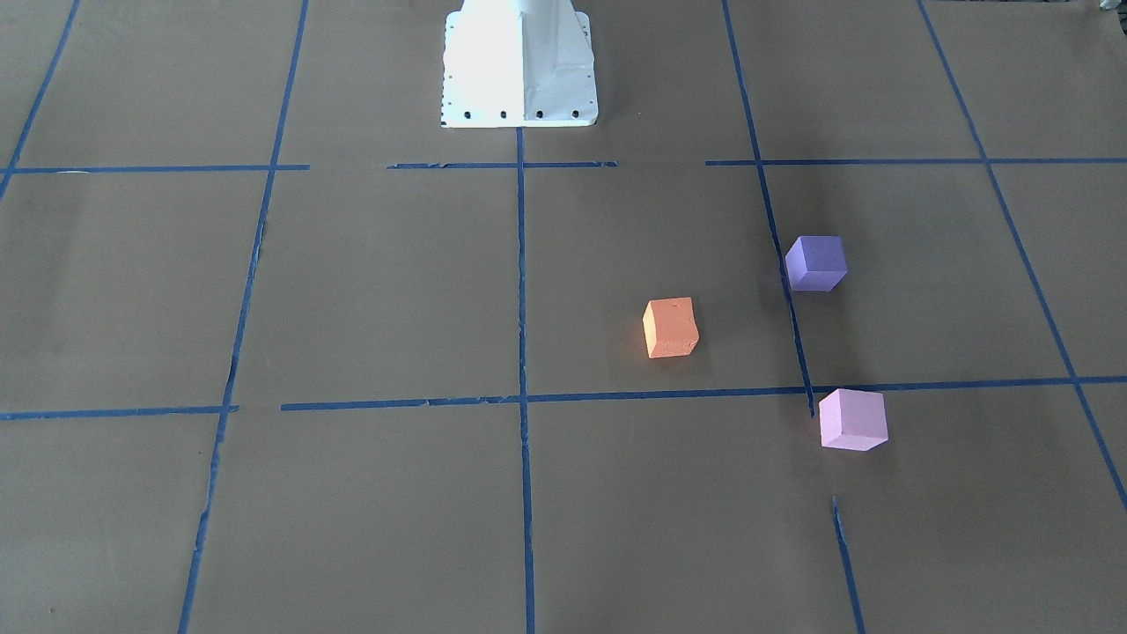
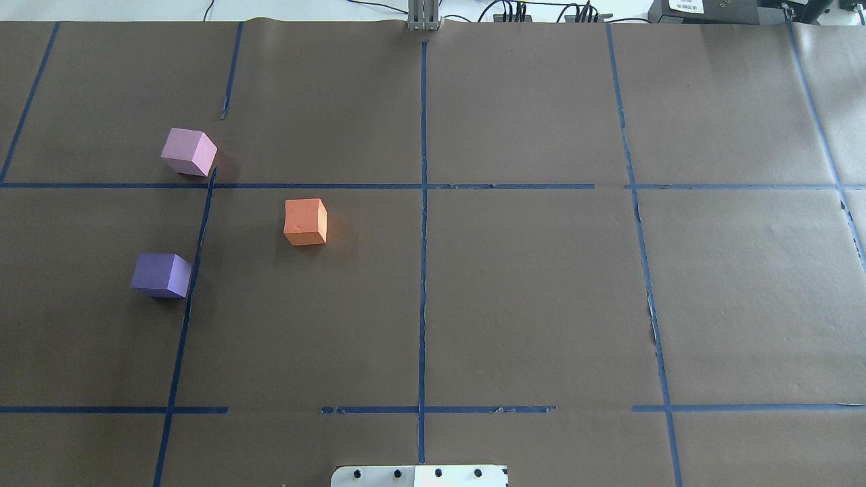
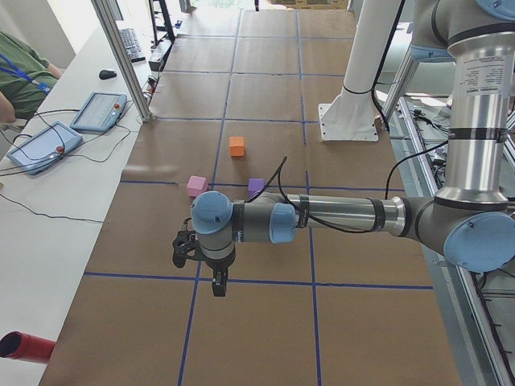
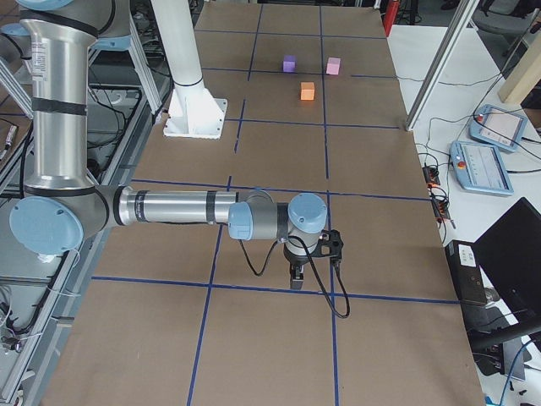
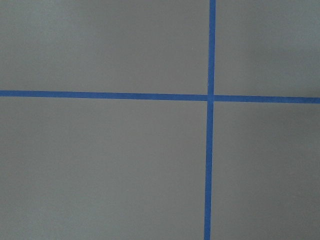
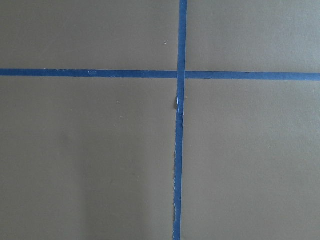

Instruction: Arrange blocks in a line

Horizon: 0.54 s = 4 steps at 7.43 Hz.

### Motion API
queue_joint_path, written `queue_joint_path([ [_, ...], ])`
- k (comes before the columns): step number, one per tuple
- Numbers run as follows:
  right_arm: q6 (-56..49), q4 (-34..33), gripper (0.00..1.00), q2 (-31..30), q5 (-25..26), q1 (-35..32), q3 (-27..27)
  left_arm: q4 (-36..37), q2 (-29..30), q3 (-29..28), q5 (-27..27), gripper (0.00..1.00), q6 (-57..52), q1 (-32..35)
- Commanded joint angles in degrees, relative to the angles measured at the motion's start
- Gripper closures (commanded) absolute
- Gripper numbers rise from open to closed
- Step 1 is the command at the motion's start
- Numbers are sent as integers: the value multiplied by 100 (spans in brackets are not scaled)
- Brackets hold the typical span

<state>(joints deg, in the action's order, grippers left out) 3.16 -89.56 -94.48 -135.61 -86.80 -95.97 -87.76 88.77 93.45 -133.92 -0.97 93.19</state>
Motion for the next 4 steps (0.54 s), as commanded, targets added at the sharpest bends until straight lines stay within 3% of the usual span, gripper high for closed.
queue_joint_path([
  [1, 0, 0, 0, 0, 0, -4, 0, -5, 17, 24, -2, 0, 9, -3],
  [3, 0, 0, 0, 9, 0, -4, 0, 39, 410, 191, 24, 0, 61, -55],
  [4, 0, 0, 0, 0, 0, -4, 0, 422, 822, 435, 42, 0, 114, -421],
])
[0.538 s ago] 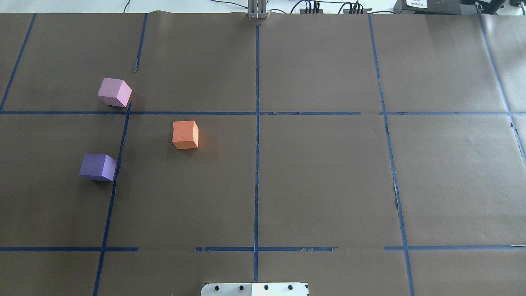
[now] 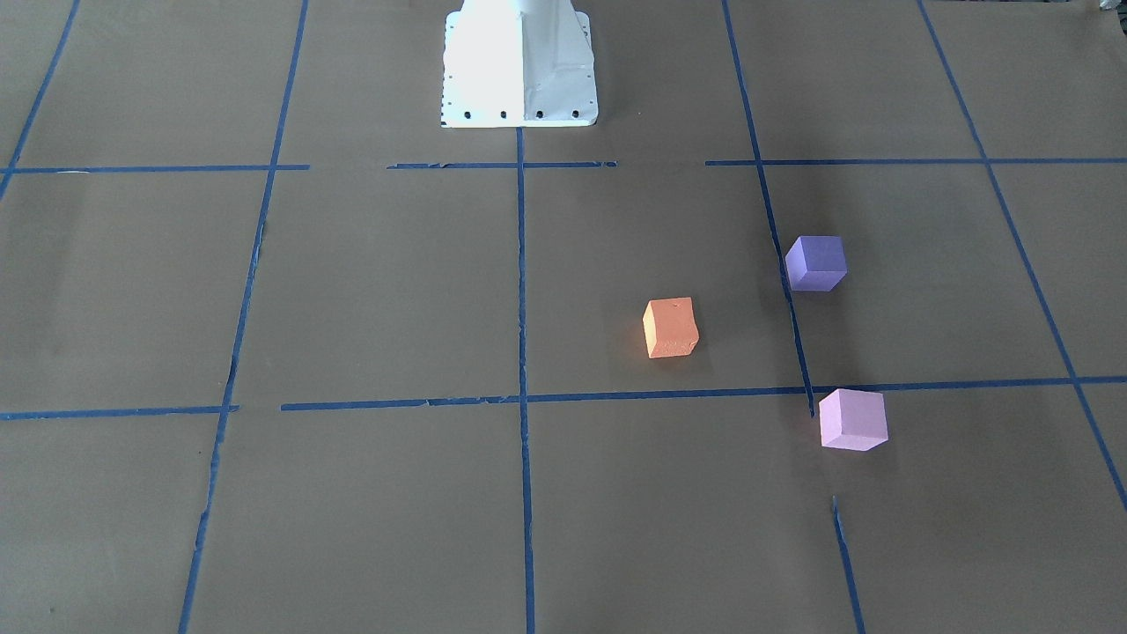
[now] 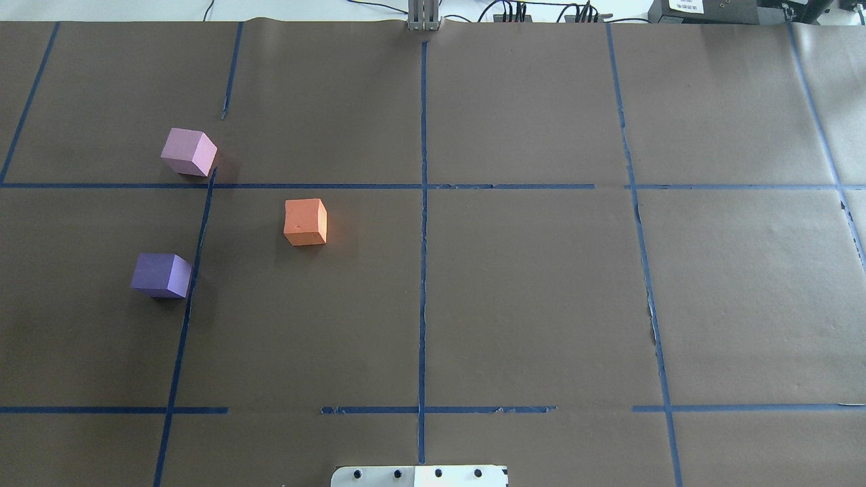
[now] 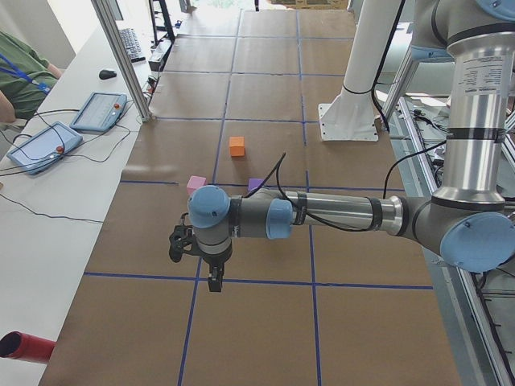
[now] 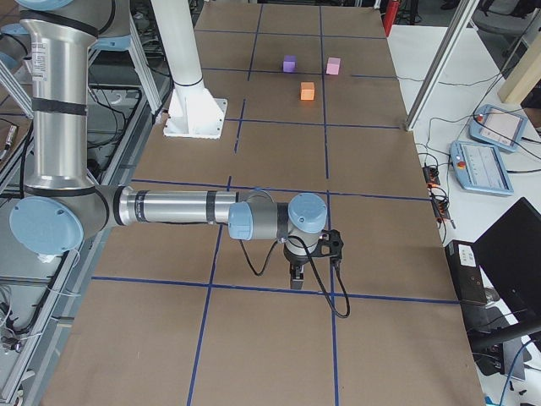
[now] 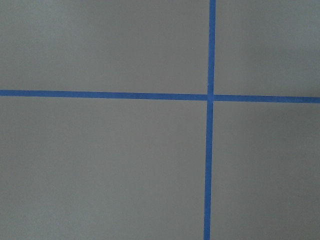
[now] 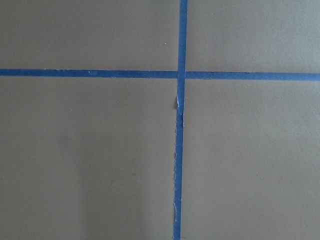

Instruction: Arrange blocks in a line

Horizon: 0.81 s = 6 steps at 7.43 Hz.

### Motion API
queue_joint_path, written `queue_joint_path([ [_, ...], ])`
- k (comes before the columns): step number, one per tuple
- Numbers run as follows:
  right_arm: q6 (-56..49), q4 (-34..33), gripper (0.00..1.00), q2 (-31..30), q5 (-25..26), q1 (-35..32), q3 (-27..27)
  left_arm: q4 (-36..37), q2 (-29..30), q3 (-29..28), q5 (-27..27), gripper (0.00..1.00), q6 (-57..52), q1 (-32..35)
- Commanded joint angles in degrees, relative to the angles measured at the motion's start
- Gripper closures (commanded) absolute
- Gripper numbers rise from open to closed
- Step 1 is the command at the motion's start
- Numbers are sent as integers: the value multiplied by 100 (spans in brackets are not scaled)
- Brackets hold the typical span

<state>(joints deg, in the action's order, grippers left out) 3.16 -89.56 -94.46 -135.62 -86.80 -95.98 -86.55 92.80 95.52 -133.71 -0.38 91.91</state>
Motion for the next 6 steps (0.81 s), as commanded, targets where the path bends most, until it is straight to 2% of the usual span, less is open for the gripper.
queue_joint_path([
  [1, 0, 0, 0, -3, 0, -3, 0, 1211, 1233, 544, 38, 0, 291, -575],
  [2, 0, 0, 0, -3, 0, -3, 0, 1907, 1946, 851, 38, 0, 607, -970],
  [5, 0, -9, 0, -3, 0, 6, 0, 1976, 2672, 1468, 47, 0, 2187, -2156],
  [6, 0, 0, 0, -3, 0, -3, 0, 1950, 2830, 1418, 64, 0, 2783, -2639],
])
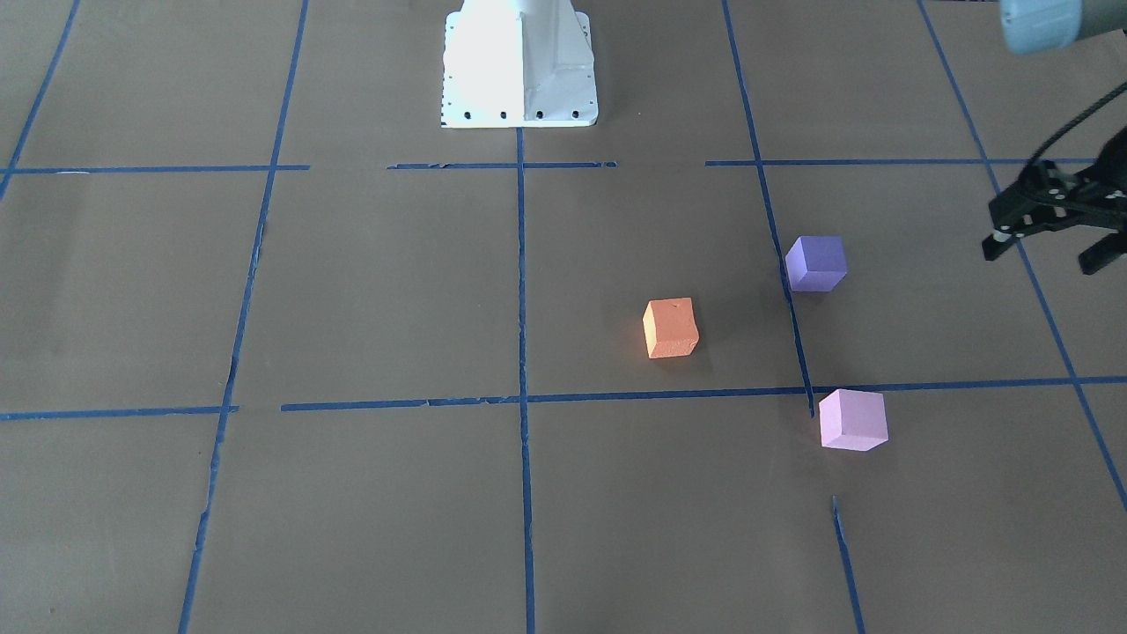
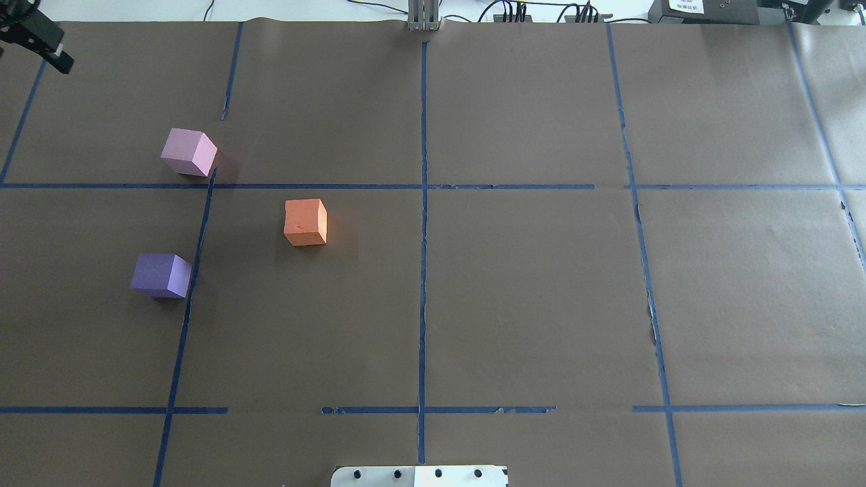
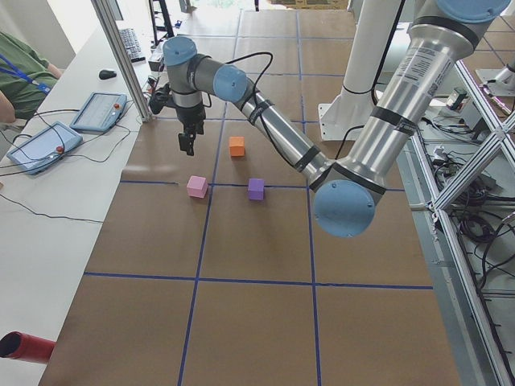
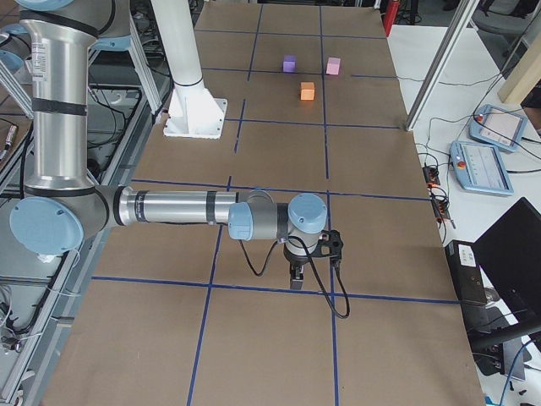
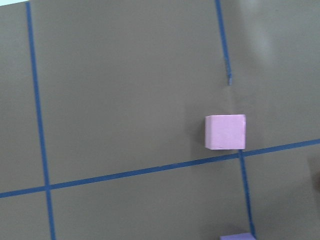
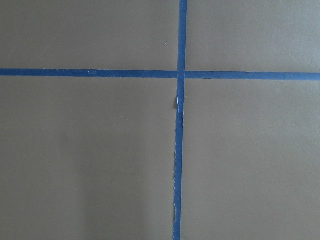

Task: Arrange blocks in a line
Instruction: 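Move the left gripper over the orange cube and lower onto it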

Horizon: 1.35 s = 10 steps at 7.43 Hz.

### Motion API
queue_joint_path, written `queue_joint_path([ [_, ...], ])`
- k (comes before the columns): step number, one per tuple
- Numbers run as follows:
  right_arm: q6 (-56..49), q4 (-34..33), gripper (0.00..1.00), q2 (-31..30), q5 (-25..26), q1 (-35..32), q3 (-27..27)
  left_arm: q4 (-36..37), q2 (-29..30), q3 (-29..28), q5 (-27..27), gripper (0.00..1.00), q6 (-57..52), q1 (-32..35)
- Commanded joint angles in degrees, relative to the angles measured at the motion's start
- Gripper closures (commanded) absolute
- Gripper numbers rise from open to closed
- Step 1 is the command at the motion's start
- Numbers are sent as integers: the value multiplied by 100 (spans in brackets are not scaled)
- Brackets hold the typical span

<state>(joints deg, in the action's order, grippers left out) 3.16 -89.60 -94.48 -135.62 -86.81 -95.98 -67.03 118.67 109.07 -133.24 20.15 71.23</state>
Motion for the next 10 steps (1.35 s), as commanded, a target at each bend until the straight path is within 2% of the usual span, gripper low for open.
queue_joint_path([
  [1, 0, 4, 0, 0, 0, -3, 0, -11, 470, -17, 348, 0, 1475, -1158],
  [2, 0, 4, 0, 0, 0, -3, 0, -246, 699, -183, 630, 0, 2431, -1677],
  [3, 0, 4, 0, 0, 0, -3, 0, -797, 658, -280, 824, 0, 3171, -1865],
  [4, 0, 4, 0, 0, 9, -3, 0, -1255, 631, -525, 844, 0, 3248, -1875],
  [6, 0, 4, 0, 0, 9, 6, 0, -1731, 631, -955, 1229, 0, 3720, -2444],
  [7, 0, -5, 0, 0, 0, 6, 0, -2187, 605, -1228, 1596, 0, 4150, -2743],
  [10, 0, 4, 0, 0, 0, -3, 0, -2462, 613, -1502, 1679, 0, 4382, -2947],
])
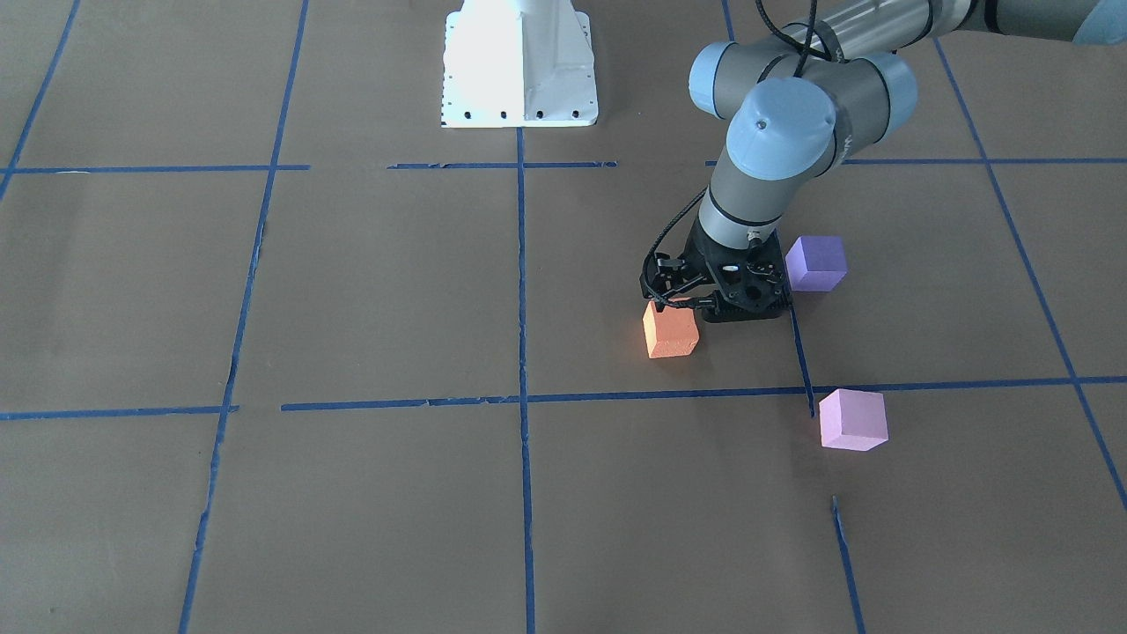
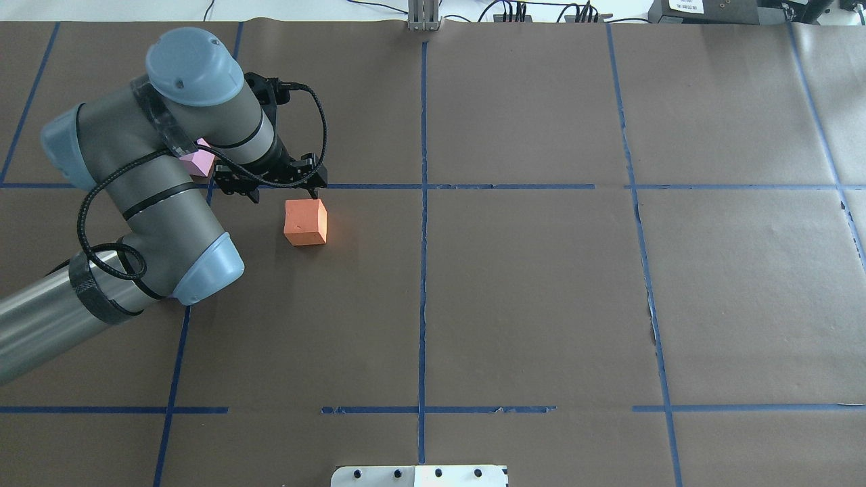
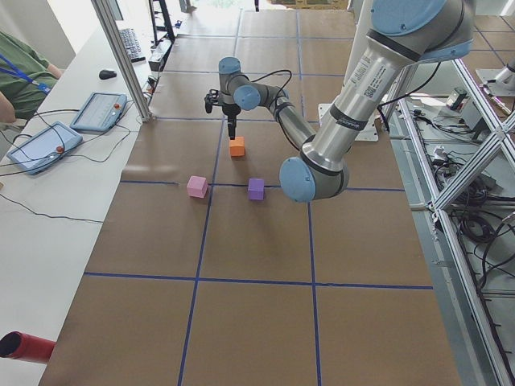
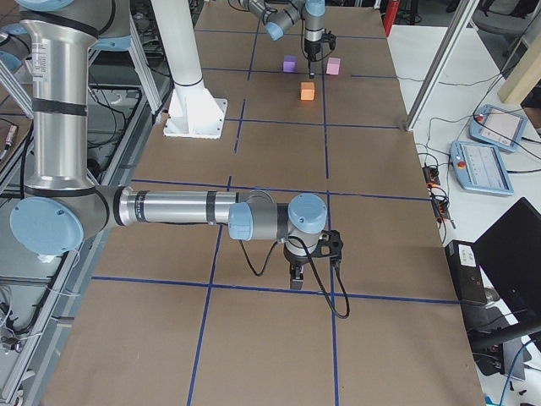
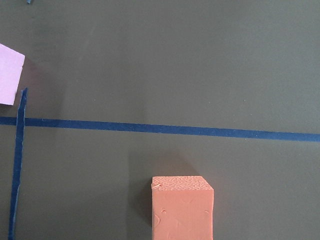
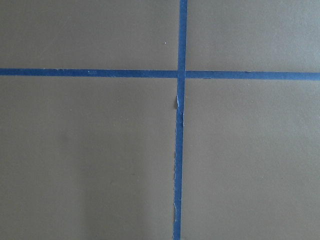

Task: Arrange blocks in a line
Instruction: 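Move the left gripper over the orange cube and lower onto it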

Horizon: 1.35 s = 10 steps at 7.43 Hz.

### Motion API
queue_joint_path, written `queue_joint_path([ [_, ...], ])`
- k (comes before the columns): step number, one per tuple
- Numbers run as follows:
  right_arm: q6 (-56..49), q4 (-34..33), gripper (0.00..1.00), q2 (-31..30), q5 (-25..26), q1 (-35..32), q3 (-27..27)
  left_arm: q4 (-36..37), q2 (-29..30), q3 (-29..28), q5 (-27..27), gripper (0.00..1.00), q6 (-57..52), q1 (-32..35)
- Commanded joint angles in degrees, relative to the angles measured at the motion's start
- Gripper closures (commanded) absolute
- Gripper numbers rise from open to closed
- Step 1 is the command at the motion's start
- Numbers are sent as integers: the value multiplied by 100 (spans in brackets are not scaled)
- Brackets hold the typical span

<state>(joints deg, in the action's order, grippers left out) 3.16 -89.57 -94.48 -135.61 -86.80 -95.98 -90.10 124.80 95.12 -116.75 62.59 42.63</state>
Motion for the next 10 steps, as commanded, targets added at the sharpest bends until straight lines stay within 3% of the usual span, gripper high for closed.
queue_joint_path([
  [1, 0, 1, 0, 0, 0, -4, 0, -305, 9, -273, 38, 0, 166, -89],
  [6, 0, 1, 0, 0, 0, -4, 0, -754, 35, -713, 90, 0, 491, -325],
  [10, 0, 1, 0, 0, 0, -4, 0, -1131, 26, -959, 433, 0, 632, -528],
])
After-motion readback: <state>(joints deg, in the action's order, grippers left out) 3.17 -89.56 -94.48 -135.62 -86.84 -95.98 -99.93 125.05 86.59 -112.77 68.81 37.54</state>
